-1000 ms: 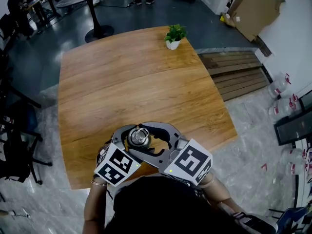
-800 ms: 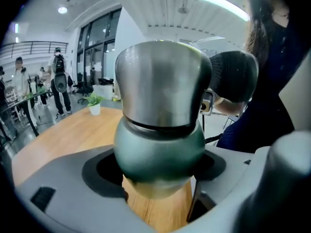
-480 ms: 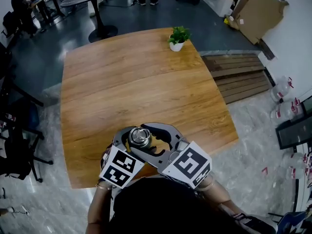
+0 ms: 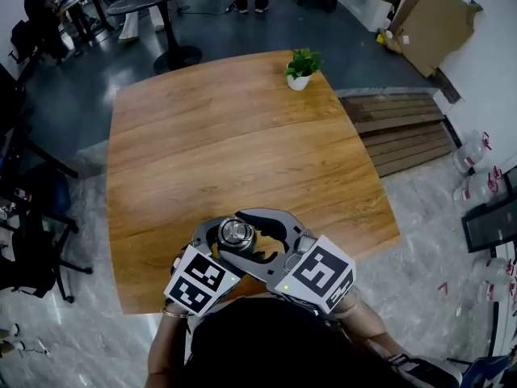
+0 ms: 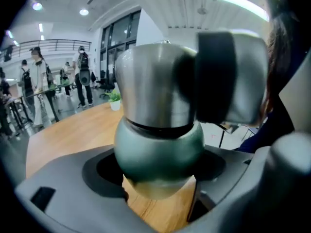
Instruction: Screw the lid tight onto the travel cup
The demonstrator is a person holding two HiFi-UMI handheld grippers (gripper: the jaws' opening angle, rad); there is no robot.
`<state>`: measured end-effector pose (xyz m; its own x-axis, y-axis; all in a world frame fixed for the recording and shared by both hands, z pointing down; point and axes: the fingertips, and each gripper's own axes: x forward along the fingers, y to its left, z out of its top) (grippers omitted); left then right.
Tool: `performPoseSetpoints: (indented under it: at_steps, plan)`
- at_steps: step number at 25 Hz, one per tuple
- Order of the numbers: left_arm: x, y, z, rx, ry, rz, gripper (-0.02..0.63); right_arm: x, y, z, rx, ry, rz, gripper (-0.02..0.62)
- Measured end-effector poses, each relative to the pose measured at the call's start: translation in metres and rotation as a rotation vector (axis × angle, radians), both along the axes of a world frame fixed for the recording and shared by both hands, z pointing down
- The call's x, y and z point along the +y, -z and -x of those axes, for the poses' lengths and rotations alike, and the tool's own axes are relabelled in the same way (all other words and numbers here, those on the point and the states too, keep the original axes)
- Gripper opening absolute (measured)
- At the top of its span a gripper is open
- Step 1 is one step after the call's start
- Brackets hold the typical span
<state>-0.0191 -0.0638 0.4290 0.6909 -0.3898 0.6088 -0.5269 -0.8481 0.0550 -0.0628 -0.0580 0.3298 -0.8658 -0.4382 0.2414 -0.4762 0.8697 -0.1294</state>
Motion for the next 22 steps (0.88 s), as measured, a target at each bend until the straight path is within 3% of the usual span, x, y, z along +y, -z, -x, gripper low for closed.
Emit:
performPoseSetpoints:
  at_steps: [3,5,8,11,15,17,22]
  plan:
    - [-0.013,0.002,0.005,-0.035,0.082,-0.048,0.394,-0.008,0.003,0.001,-0.001,-0.108,-0.044,0.270]
    - [-0.011,0.004,0.005,-0.024,0.053,-0.051,0.394,-0.003,0.003,0.004,-0.002,-0.052,-0.046,0.270]
    - [0.002,0.005,0.000,0.021,-0.060,-0.021,0.394,0.009,0.002,0.004,-0.011,0.080,0.000,0.272]
    - [0.013,0.005,-0.005,0.037,-0.147,0.000,0.394,0.011,0.003,0.004,-0.017,0.110,0.012,0.270]
    - [-0.002,0.001,-0.001,-0.001,-0.022,-0.020,0.394,-0.001,-0.001,0.004,0.022,-0.026,-0.032,0.270]
    - [-0.008,0.001,0.002,-0.012,0.014,-0.028,0.394,-0.003,-0.002,0.005,0.035,-0.050,-0.049,0.270]
    - [0.006,0.001,-0.001,0.028,-0.103,0.014,0.394,0.007,0.002,0.004,-0.002,0.087,-0.011,0.272]
